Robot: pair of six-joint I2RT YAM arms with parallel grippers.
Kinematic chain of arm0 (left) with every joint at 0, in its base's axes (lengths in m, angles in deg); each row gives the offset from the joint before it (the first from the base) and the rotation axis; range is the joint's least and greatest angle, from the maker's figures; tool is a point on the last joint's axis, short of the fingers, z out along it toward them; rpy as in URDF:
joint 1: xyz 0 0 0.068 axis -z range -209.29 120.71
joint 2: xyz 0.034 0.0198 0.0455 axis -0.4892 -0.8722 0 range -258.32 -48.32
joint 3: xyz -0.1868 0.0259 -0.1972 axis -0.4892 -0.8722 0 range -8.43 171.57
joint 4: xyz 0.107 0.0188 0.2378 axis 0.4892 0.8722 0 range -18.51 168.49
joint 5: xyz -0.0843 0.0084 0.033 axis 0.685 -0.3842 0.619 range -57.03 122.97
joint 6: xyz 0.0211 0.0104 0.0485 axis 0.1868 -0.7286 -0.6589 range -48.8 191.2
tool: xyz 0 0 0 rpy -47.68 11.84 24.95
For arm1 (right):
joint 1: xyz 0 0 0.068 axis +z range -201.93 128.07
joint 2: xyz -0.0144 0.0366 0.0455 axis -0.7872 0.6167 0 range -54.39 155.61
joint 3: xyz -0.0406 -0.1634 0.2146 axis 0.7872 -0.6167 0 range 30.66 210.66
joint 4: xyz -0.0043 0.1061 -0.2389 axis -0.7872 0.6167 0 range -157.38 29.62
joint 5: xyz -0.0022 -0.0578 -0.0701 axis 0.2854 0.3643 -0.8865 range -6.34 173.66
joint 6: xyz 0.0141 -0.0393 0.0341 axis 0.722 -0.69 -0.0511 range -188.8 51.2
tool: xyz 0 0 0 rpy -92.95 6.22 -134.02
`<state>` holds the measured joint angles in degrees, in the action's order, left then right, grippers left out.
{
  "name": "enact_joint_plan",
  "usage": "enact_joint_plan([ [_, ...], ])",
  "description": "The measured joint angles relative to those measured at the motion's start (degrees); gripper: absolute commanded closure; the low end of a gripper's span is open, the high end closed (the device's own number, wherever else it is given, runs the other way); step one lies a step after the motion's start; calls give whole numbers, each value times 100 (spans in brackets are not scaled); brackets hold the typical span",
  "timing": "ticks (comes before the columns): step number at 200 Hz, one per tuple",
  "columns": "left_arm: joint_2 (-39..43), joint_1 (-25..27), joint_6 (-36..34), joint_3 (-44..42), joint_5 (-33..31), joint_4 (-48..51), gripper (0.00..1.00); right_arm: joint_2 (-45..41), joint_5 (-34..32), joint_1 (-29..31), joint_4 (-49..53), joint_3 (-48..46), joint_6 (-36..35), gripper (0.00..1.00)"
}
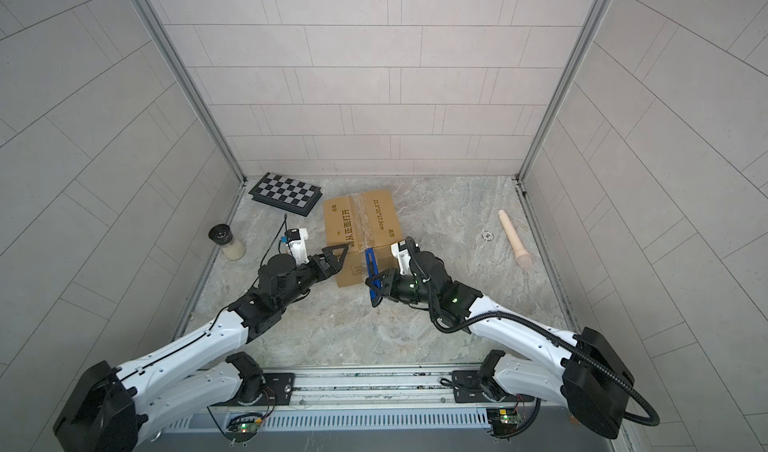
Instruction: Unpack the express box
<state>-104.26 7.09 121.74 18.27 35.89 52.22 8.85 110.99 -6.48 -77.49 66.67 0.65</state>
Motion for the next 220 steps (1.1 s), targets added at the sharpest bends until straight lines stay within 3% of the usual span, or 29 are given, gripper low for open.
enact_joint_plan([
  [90, -2, 39, -131, 44, 20, -96, 0, -466, 417, -98, 223, 11, 136, 100],
  [168, -116, 2, -131, 114, -116, -175, 0, 111, 673, -61, -629, 11, 433, 100],
  [220, -138, 13, -142, 114, -157, -186, 0, 50, 708, -55, -485, 33, 470, 100],
])
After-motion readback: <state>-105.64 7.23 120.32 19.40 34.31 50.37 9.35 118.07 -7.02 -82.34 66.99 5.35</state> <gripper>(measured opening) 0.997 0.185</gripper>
